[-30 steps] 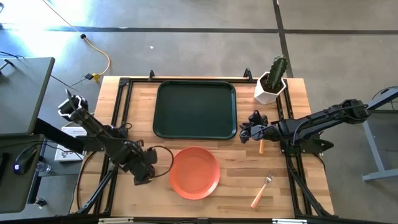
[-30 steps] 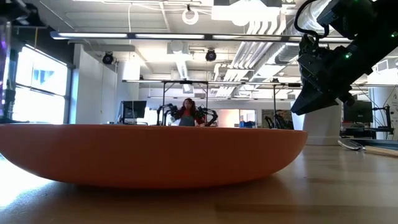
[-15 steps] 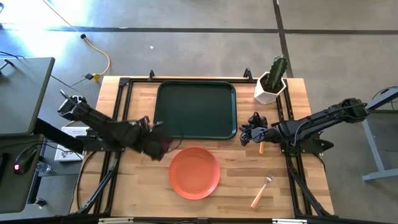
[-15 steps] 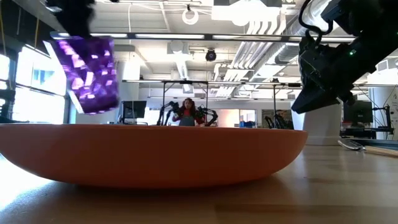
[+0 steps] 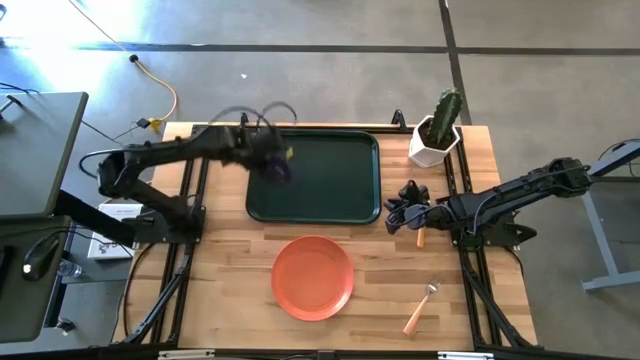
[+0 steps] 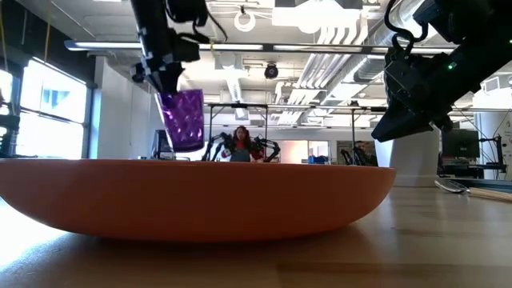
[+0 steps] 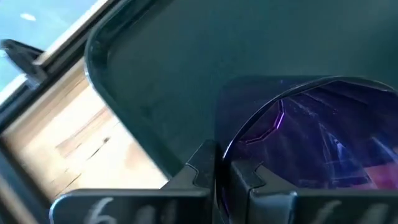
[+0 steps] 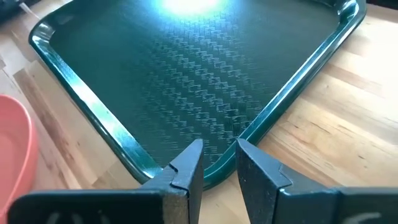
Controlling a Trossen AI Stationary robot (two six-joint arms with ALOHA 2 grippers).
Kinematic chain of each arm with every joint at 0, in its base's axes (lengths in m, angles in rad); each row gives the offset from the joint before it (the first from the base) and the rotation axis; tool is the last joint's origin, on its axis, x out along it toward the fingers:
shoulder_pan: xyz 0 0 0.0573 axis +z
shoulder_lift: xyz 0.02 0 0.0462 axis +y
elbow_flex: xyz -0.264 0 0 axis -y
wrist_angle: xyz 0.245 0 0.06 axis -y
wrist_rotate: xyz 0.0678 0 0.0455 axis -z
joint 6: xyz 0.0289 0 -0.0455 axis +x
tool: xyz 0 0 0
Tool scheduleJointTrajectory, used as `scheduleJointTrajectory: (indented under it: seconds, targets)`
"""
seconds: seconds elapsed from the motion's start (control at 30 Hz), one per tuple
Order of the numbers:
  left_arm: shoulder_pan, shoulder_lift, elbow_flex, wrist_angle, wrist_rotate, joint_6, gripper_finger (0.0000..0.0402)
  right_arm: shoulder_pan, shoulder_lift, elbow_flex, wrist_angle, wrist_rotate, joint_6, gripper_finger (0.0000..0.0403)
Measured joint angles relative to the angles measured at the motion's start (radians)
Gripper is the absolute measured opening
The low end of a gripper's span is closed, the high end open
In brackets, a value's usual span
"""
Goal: Pick and place plate/cup/fork/spoon on tray
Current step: Put the glass cup on the top left of the serving tray
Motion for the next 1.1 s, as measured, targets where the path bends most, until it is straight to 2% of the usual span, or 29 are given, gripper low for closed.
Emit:
scheduleJointTrajectory:
  seconds: [0.07,0.17,0.4,0.57,0.63,0.77,1.1]
  targets:
    - [0.085,0.0,0.0,0.045,0.076,0.035,0.0008,0.0,0.0,0.0,-0.004,0.002,0.0,0.0083]
    - [0.186,0.0,0.0,0.08,0.131,0.061,0.0009,0.0,0.0,0.0,-0.012,0.002,0.0,0.0083]
    - [0.332,0.001,0.0,0.098,0.145,0.089,0.0006,0.0,0.0,0.0,-0.016,0.003,0.0,0.0083]
    - [0.369,0.022,0.0,0.247,0.152,0.056,0.0007,-0.004,0.0,0.0,-0.017,0.016,0.001,0.0083]
    - [0.373,0.043,0.002,0.296,0.189,0.066,0.0007,-0.004,0.0,0.0,-0.019,0.014,0.004,0.0083]
    - [0.394,0.088,0.001,0.273,0.276,0.087,0.0007,-0.004,0.0,0.0,-0.027,0.013,0.002,0.0083]
    - [0.396,0.209,0.0,0.235,0.289,0.123,0.0007,-0.004,0.0,0.0,-0.149,0.094,0.113,0.0083]
